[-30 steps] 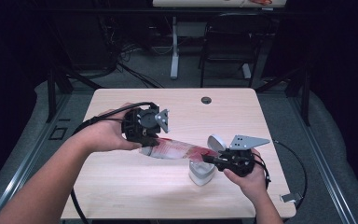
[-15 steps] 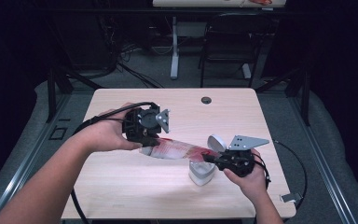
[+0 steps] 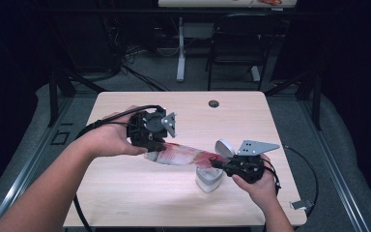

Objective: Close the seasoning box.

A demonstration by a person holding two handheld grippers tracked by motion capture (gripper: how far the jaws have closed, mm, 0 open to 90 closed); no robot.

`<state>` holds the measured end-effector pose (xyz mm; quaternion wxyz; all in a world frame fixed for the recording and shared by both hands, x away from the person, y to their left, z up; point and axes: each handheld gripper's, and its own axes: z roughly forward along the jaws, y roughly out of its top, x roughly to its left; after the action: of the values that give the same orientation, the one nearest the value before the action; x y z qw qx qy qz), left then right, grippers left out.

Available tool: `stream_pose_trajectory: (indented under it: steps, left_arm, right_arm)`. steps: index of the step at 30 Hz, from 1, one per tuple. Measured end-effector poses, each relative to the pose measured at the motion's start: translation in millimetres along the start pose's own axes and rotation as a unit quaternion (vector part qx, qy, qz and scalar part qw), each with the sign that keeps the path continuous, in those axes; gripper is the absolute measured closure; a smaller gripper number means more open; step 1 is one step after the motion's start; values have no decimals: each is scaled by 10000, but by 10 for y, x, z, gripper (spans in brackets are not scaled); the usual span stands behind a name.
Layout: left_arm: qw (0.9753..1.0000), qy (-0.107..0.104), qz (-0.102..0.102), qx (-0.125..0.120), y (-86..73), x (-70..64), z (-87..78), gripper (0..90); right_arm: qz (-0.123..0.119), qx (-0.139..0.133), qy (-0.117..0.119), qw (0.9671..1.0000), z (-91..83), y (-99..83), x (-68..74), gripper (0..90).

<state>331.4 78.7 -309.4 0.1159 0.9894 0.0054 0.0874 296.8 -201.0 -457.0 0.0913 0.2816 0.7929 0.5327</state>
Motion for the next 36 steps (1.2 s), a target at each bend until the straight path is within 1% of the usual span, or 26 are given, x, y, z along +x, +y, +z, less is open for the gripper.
stream_pose_trajectory:
  steps: [22, 31, 32, 33, 36]
  left_arm:
    - [10000, 0, 26, 41, 34, 5, 9, 820]
    - [10000, -27, 33, -5, 45, 7, 21, 820]
    - [10000, -10, 45, 5, 47, 8, 20, 820]
    - [10000, -30, 11, 9, 48, 6, 22, 820]
    - [10000, -15, 33, 17, 52, 9, 20, 820]
  right_arm:
    - [7, 20, -25, 10000, -16, -5, -11, 855]
    - [24, -2, -60, 10000, -29, -9, -22, 854]
    - [28, -6, -61, 10000, -31, -9, -23, 854]
    - [27, -5, -63, 10000, -32, -10, -25, 854]
    - [19, 1, -63, 10000, -33, -10, -24, 854]
